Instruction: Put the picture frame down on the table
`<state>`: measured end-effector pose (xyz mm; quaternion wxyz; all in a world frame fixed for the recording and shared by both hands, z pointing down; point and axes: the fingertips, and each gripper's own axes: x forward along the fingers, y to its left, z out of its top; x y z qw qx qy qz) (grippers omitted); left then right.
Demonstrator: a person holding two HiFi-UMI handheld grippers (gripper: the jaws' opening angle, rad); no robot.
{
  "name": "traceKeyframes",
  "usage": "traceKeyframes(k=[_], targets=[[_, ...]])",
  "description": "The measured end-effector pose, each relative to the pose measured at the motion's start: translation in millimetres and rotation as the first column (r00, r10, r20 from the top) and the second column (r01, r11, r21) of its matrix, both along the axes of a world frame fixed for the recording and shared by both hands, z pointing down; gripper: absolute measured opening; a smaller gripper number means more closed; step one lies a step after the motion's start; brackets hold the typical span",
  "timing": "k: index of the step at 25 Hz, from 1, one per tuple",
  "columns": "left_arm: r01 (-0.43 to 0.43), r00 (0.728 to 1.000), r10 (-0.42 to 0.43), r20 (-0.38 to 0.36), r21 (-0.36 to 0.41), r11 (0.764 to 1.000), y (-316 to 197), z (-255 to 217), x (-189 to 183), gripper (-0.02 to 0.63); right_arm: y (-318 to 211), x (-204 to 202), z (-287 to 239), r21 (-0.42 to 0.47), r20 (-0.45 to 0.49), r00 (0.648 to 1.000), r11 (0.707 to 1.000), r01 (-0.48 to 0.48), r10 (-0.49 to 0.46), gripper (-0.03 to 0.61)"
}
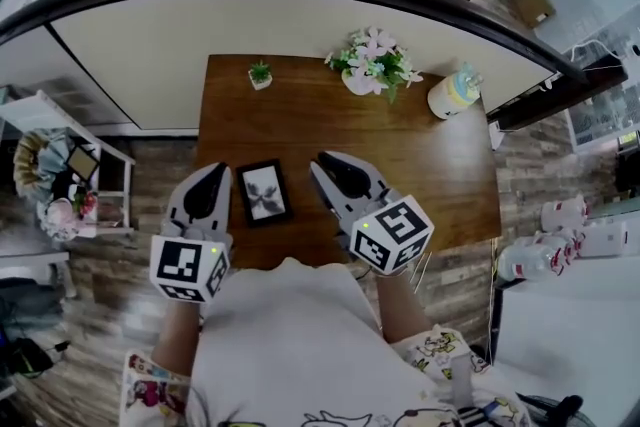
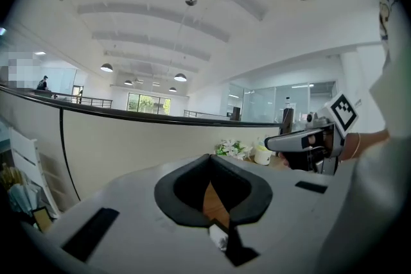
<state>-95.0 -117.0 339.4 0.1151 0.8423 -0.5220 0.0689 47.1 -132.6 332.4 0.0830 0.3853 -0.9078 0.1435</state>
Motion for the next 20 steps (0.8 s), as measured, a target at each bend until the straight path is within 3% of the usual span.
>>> traceKeyframes(k=[6, 12, 20], targets=[[-0.036, 0.999, 0.037, -0.021, 0.034, 0.999, 7.1, -14.2, 4.0, 0.003, 13.9, 12.1, -17.6, 0.083, -0.007, 1.000, 0.997, -0.012, 0.013, 0.009], [-0.076, 0.997, 0.077, -0.015, 0.033, 0.997, 17.6, -13.3, 10.2, 0.003, 22.1, 35.1, -23.3, 0.149, -0.032, 0.995, 0.985, -0.090, 0.096, 0.000], [-0.083, 0.996, 0.083, -0.017, 0.013, 0.996, 23.6, -7.4, 9.8, 0.002, 31.6, 53.0, -9.6, 0.137, -0.063, 0.985, 0.979, -0.150, 0.160, -0.002]])
